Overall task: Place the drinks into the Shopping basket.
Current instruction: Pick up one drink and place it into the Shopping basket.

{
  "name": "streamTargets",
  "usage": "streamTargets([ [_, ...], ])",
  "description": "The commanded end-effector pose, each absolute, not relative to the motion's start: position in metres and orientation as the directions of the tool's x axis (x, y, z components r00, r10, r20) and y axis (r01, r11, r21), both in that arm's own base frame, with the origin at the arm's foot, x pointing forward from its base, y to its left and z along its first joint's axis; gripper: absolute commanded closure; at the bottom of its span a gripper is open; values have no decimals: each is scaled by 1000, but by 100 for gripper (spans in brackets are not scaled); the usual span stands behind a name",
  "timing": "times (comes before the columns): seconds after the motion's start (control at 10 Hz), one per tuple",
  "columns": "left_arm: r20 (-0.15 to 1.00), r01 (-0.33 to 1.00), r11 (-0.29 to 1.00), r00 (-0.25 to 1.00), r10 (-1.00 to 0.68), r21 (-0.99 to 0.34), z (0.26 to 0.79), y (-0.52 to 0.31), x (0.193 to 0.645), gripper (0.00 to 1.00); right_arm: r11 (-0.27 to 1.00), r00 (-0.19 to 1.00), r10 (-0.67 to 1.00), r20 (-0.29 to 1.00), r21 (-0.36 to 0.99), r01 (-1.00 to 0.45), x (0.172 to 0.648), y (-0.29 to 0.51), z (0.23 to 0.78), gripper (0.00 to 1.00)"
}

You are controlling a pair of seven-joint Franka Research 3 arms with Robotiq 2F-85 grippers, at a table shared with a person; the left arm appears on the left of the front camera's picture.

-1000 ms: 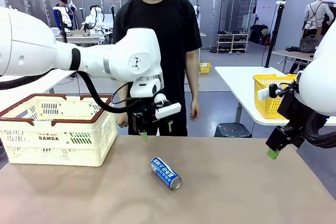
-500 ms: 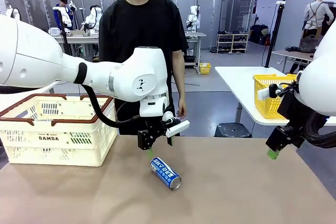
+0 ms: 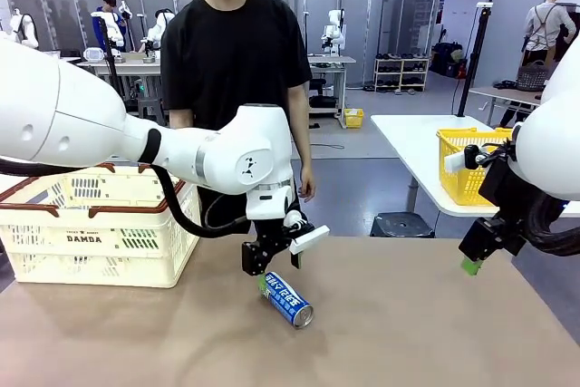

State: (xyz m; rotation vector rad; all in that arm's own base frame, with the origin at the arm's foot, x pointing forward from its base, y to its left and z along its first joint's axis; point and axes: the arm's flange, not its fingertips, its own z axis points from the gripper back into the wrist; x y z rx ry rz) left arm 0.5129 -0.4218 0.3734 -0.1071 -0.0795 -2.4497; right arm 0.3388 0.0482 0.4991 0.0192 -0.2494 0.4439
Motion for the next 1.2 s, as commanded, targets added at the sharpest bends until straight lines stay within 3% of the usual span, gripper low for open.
streamTargets([
  [0.0, 103, 639, -768, -768, -632, 49, 363, -426, 514, 0, 902, 872, 424, 244, -27, -431, 337, 47, 497, 0],
  [0.9, 116, 644, -765, -761, -638, 13, 309, -427, 533, 0, 902, 872, 424, 244, -27, -431, 337, 47, 497, 0],
  [1.1, 98, 632, -775, -772, -628, 14, 309, -430, 534, 19, 902, 872, 424, 244, -27, -431, 337, 47, 497, 0],
])
